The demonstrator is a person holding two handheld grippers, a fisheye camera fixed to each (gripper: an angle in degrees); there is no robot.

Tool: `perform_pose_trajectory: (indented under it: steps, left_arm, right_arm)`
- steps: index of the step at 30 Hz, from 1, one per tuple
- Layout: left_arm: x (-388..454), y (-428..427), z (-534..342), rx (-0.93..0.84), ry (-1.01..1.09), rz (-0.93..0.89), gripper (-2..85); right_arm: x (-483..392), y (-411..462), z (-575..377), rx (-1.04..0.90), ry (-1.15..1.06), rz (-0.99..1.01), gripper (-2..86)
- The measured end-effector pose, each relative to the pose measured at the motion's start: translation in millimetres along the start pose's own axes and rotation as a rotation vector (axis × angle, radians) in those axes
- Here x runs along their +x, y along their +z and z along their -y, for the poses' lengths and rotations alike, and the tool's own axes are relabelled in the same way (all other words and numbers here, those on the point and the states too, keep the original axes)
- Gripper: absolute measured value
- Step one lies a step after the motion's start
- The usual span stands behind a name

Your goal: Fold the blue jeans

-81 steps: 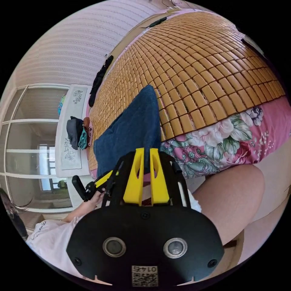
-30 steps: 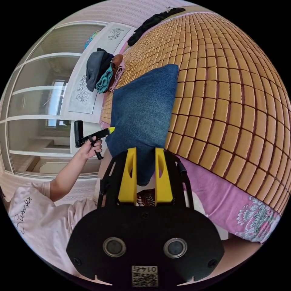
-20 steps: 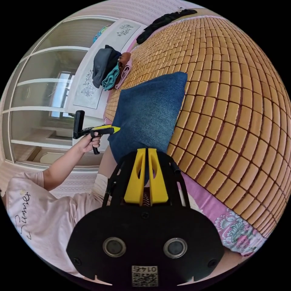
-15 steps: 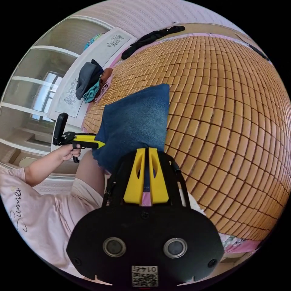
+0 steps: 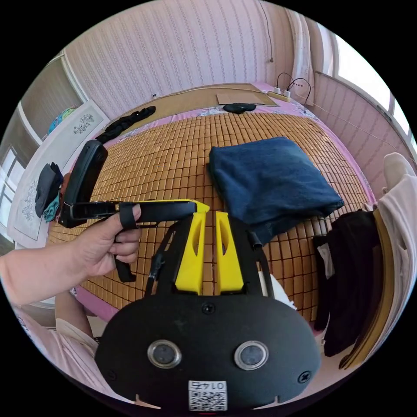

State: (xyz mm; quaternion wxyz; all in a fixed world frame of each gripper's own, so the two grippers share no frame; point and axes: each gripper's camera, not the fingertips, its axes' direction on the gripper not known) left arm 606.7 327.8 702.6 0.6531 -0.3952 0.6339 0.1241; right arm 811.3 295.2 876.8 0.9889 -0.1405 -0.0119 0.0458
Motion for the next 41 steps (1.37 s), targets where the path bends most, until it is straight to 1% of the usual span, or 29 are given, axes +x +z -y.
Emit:
perform_pose_trajectory:
  steps: [2, 4, 6, 7, 8, 9, 10, 11, 14, 16, 18, 19, 21, 22, 23, 24, 25, 26, 27, 29, 30, 32, 34, 35, 36, 38, 39, 40, 41]
  left_arm:
    - [3.8, -4.4, 1.8, 0.014, 0.031, 0.000, 5.4]
    - [1.1, -7.6, 3.9, -0.015, 0.051, 0.008, 5.5]
    - [-1.5, -13.9, 4.4, -0.035, 0.059, 0.047, 5.3]
    - [-0.9, -21.6, 2.2, -0.032, 0.079, 0.060, 5.3]
    - [1.9, -32.1, -2.7, -0.022, 0.112, 0.078, 5.2]
    - [4.1, -38.0, -6.1, -0.020, 0.134, 0.090, 5.1]
    - [9.5, -50.9, -15.5, -0.016, 0.192, 0.123, 5.2]
    - [14.8, -64.0, -28.1, -0.021, 0.253, 0.176, 5.3]
    - [21.1, -101.8, -71.1, -0.039, 0.358, 0.318, 5.3]
    - [23.1, -133.4, -106.6, -0.006, 0.403, 0.384, 5.3]
    - [22.1, -168.8, -149.1, 0.047, 0.411, 0.451, 5.0]
    - [18.7, -192.8, -180.3, 0.079, 0.390, 0.488, 4.2]
    - [7.8, -228.7, -229.0, 0.134, 0.298, 0.542, 2.1]
    - [-2.4, -252.2, -263.2, 0.158, 0.225, 0.585, 0.3]
    - [-12.3, -274.4, -296.2, 0.156, 0.164, 0.650, -0.2]
    - [-16.8, -286.0, -312.5, 0.155, 0.125, 0.691, -0.5]
    - [-23.9, -311.4, -345.2, 0.166, 0.036, 0.757, -0.6]
    - [-26.6, -338.8, -379.2, 0.202, -0.032, 0.793, -0.7]
    - [-26.4, -352.8, -396.7, 0.231, -0.060, 0.812, -0.7]
    - [-23.3, -404.4, -464.0, 0.348, -0.146, 0.896, -0.4]
    - [-23.8, -416.5, -479.9, 0.373, -0.172, 0.911, -0.1]
    - [-33.1, -460.9, -538.6, 0.479, -0.287, 0.933, 2.4]
    - [-43.7, -490.6, -574.9, 0.562, -0.328, 0.878, 5.6]
    - [-51.6, -508.6, -593.7, 0.609, -0.352, 0.849, 7.0]
    - [-56.2, -517.4, -601.7, 0.626, -0.366, 0.844, 7.4]
    - [-73.9, -550.1, -625.4, 0.684, -0.391, 0.871, 7.6]
    - [-78.4, -558.2, -629.5, 0.702, -0.394, 0.877, 7.4]
    - [-88.4, -575.2, -634.9, 0.731, -0.404, 0.880, 6.9]
    - [-98.8, -592.4, -637.0, 0.753, -0.413, 0.880, 6.4]
  right_arm:
    - [-6.7, 20.9, 11.0, -0.035, -0.010, -0.073, 5.2]
    - [-5.7, 41.2, 21.8, -0.068, -0.004, -0.173, 4.9]
    - [0.2, 61.5, 34.8, -0.099, -0.006, -0.272, 2.1]
    - [8.7, 74.2, 45.3, -0.118, 0.011, -0.360, 0.8]
    - [20.9, 87.1, 57.0, -0.165, 0.018, -0.404, -0.1]
    - [29.6, 93.7, 63.3, -0.202, 0.036, -0.371, -0.3]
    - [48.9, 97.8, 75.9, -0.229, 0.100, -0.292, -0.5]
    - [70.0, 95.6, 86.4, -0.214, 0.200, -0.223, -0.6]
    - [107.2, 93.2, 98.0, -0.190, 0.400, -0.110, -0.3]
    - [99.5, 86.1, 93.8, -0.162, 0.410, -0.033, -0.3]
    - [61.3, 74.6, 79.0, -0.098, 0.305, 0.007, -0.3]
    - [25.3, 69.2, 61.1, -0.085, 0.221, 0.010, -0.2]
    - [-38.4, 69.0, 23.3, -0.115, 0.088, 0.017, -0.2]
    - [-84.7, 72.6, -6.2, -0.154, -0.004, 0.054, -0.1]
    - [-130.9, 76.0, -36.4, -0.186, -0.077, 0.113, -0.1]
    - [-154.0, 77.2, -51.0, -0.202, -0.112, 0.154, -0.1]
    - [-199.8, 76.9, -76.9, -0.229, -0.173, 0.242, 0.1]
    - [-245.2, 72.8, -98.3, -0.233, -0.225, 0.326, 0.2]
    - [-268.2, 70.0, -107.1, -0.232, -0.255, 0.365, 0.3]
    - [-362.7, 61.9, -132.6, -0.225, -0.442, 0.465, 1.1]
    - [-386.4, 61.9, -136.8, -0.234, -0.504, 0.466, 1.5]
    - [-471.5, 63.3, -138.5, -0.294, -0.703, 0.406, 3.6]
    - [-522.5, 54.9, -128.5, -0.239, -0.807, 0.411, 5.8]
    - [-553.6, 49.2, -117.8, -0.190, -0.855, 0.430, 7.6]
    - [-569.3, 47.5, -110.9, -0.188, -0.872, 0.449, 8.6]
    - [-634.4, 47.7, -79.1, -0.288, -0.944, 0.497, 10.7]
    - [-650.5, 47.4, -71.3, -0.306, -0.962, 0.495, 10.7]
    - [-681.4, 43.5, -57.0, -0.307, -0.999, 0.487, 10.9]
    - [-713.4, 36.4, -44.3, -0.265, -1.049, 0.458, 10.9]
